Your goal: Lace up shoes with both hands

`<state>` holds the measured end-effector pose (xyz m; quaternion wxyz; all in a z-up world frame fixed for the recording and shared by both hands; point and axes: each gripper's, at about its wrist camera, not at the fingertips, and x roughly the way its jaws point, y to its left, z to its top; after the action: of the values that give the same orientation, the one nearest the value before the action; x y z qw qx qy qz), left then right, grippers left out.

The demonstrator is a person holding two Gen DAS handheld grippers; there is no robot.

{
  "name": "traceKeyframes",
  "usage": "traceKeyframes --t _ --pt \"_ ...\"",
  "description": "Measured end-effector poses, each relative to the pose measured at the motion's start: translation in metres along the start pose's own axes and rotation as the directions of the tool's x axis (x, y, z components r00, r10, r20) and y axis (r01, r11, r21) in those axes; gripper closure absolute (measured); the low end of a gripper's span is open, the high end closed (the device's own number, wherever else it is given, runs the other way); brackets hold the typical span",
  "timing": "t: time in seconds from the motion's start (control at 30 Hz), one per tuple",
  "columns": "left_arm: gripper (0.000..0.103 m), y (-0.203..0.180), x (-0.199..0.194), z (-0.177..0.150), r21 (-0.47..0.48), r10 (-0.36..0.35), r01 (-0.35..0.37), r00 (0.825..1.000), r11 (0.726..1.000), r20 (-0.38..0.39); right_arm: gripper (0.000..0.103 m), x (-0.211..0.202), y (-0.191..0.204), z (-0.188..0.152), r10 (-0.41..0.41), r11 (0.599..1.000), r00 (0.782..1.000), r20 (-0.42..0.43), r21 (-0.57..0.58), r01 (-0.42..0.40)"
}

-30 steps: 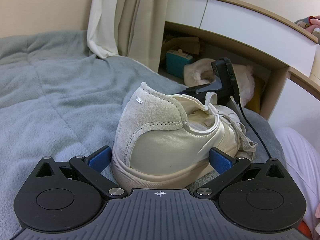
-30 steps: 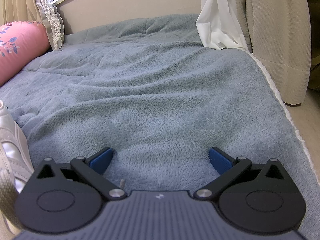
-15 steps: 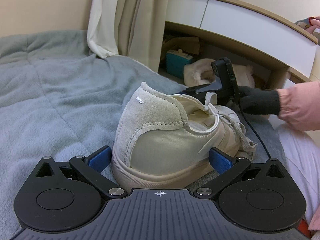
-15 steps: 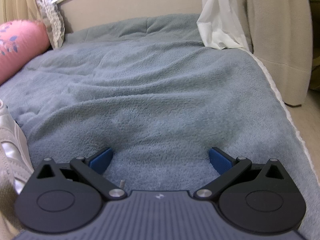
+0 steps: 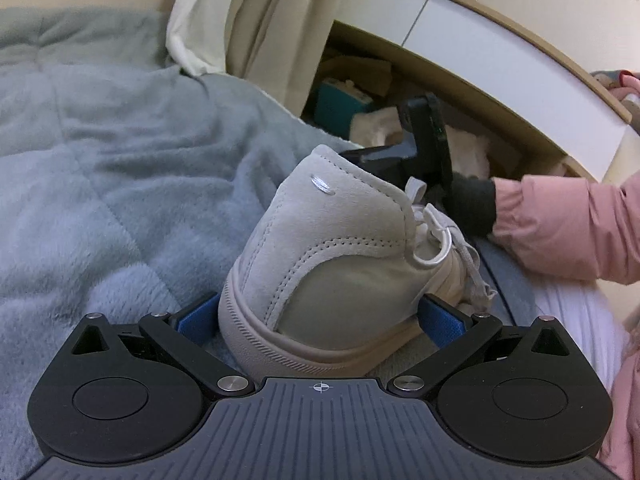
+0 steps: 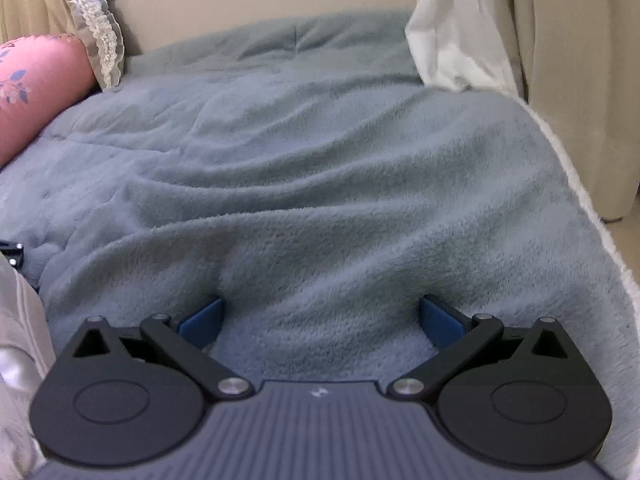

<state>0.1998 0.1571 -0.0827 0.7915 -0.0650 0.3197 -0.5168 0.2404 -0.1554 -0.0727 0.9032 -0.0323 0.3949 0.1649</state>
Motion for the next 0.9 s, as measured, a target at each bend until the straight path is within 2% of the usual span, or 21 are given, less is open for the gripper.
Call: traceKeyframes --t 0.1,0.2,0.27,0.33,0.4,0.47,0.53,0.57,0.6,0.63,0.67,0.7,0.73,0.77,0.83,0.87,0.9 --pt "0.0 0.0 -0.001 -0.005 -0.088 0.013 -0.01 0.999 0.996 0.035 0.0 0.006 0.009 0.009 -0.037 0.998 0.997 -0.063 -0.044 0.035" --pt "0.0 -0.001 -0.006 -0.011 -0.218 0.044 -0.026 0.996 0.976 0.082 0.0 0.005 0.012 0.007 -0.052 0.997 0.997 -0.058 -0.062 0.048" --pt "0.0 -0.003 -0.007 -0.009 -0.252 0.063 -0.047 0.996 0.967 0.056 0.0 -0.002 0.01 0.003 -0.063 0.997 0.998 -0.024 -0.049 0.062" --pt "0.0 -0.006 -0.009 -0.007 -0.29 0.086 -0.077 0.996 0.954 0.016 0.0 -0.022 0.009 -0.002 -0.126 0.991 0.99 0.062 -0.026 0.128" --pt "0.0 -0.01 -0.015 -0.01 -0.343 0.115 -0.101 0.993 0.934 0.02 0.0 -0.054 0.008 -0.005 -0.201 0.979 0.96 0.197 0.014 0.202" --pt "0.0 -0.014 -0.022 -0.018 -0.402 0.14 -0.11 0.989 0.909 0.047 0.0 -0.088 0.008 -0.009 -0.263 0.965 0.908 0.325 0.067 0.255" --pt "0.0 -0.024 -0.033 -0.024 -0.481 0.211 -0.146 0.974 0.864 0.083 0.0 -0.131 0.013 -0.017 -0.263 0.965 0.858 0.44 0.135 0.227" --pt "0.0 -0.034 -0.039 -0.024 -0.493 0.256 -0.176 0.962 0.852 0.099 0.0 -0.151 0.018 -0.022 -0.243 0.969 0.847 0.474 0.151 0.193" --pt "0.0 -0.047 -0.045 -0.025 -0.49 0.304 -0.212 0.946 0.846 0.116 0.0 -0.168 0.024 -0.029 -0.216 0.975 0.842 0.494 0.159 0.157" --pt "0.0 -0.064 -0.053 -0.024 -0.45 0.356 -0.259 0.923 0.855 0.145 0.0 -0.18 0.031 -0.038 -0.178 0.981 0.854 0.489 0.151 0.119" --pt "0.0 -0.088 -0.061 -0.022 -0.371 0.416 -0.325 0.888 0.87 0.197 0.0 -0.192 0.037 -0.048 -0.14 0.987 0.864 0.483 0.143 0.079" --pt "0.0 -0.114 -0.071 -0.019 -0.283 0.471 -0.4 0.843 0.872 0.261 0.0 -0.201 0.043 -0.057 -0.104 0.99 0.88 0.464 0.138 0.044" --pt "0.0 -0.136 -0.078 -0.018 -0.224 0.508 -0.457 0.798 0.861 0.324 0.0 -0.202 0.047 -0.067 -0.073 0.99 0.906 0.417 0.137 0.016" --pt "0.0 -0.154 -0.084 -0.018 -0.204 0.537 -0.498 0.754 0.843 0.378 0.0 -0.201 0.05 -0.076 -0.038 0.99 0.93 0.367 0.14 -0.015" --pt "0.0 -0.178 -0.087 -0.025 -0.247 0.59 -0.541 0.671 0.804 0.45 0.02 -0.191 0.051 -0.086 0.061 0.977 0.962 0.264 0.182 -0.112" --pt "0.0 -0.188 -0.087 -0.03 -0.277 0.614 -0.557 0.626 0.783 0.48 0.038 -0.186 0.05 -0.088 0.113 0.963 0.967 0.226 0.215 -0.163" --pt "0.0 -0.193 -0.082 -0.03 -0.287 0.629 -0.566 0.623 0.773 0.465 0.044 -0.183 0.047 -0.088 0.156 0.944 0.966 0.209 0.256 -0.207"
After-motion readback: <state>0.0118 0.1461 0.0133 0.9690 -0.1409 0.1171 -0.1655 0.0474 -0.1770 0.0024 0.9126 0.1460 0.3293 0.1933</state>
